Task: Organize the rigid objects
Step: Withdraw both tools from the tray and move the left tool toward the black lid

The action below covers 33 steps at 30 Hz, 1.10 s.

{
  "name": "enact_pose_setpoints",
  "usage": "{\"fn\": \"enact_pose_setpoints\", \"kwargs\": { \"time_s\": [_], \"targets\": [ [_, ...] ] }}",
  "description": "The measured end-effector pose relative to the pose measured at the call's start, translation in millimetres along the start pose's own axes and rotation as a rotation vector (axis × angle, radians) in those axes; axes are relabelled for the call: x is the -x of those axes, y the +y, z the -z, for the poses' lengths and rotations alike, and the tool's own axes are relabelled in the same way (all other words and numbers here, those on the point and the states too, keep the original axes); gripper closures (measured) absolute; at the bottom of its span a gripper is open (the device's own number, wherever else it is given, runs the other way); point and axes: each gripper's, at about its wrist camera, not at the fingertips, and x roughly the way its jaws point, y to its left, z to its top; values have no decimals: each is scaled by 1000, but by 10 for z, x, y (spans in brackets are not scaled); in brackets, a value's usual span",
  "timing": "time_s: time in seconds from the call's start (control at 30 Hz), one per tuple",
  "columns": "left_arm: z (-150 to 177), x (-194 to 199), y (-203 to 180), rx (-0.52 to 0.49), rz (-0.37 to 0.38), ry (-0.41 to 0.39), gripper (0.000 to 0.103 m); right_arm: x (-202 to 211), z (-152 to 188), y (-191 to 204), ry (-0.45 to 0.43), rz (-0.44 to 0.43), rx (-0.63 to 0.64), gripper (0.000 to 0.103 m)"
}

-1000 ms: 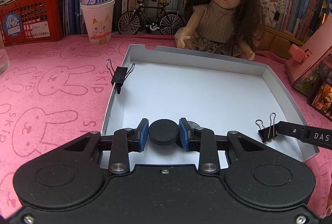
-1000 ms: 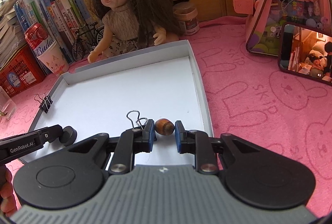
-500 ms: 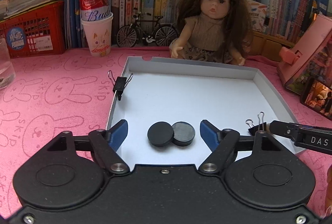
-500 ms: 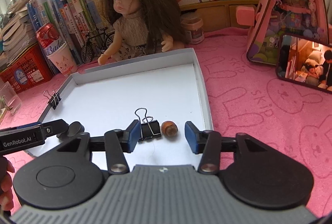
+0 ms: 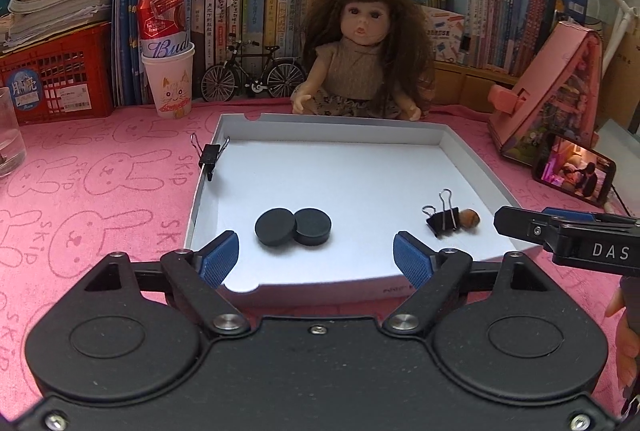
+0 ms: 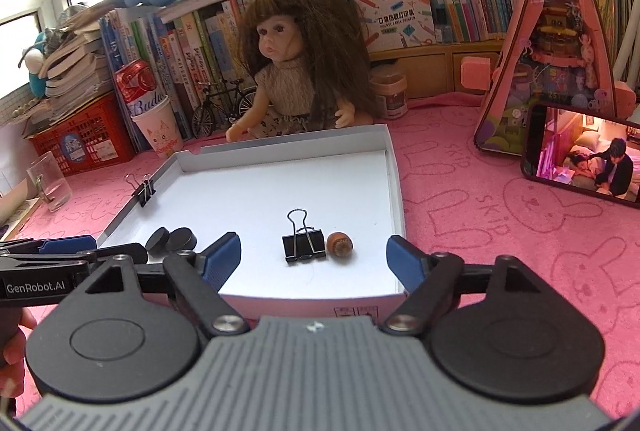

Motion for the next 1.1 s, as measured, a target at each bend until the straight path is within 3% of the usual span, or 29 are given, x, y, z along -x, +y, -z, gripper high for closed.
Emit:
{"fn": "enact_pose_setpoints", "kwargs": {
  "time_s": [0.53,1.1],
  "targets": [
    [315,333,-52,-44,16,-30,19,250,296,78,-63,21,124,6],
    [575,525,-129,-76,39,-32,18,305,487,66,-55,31,140,4]
  ]
}}
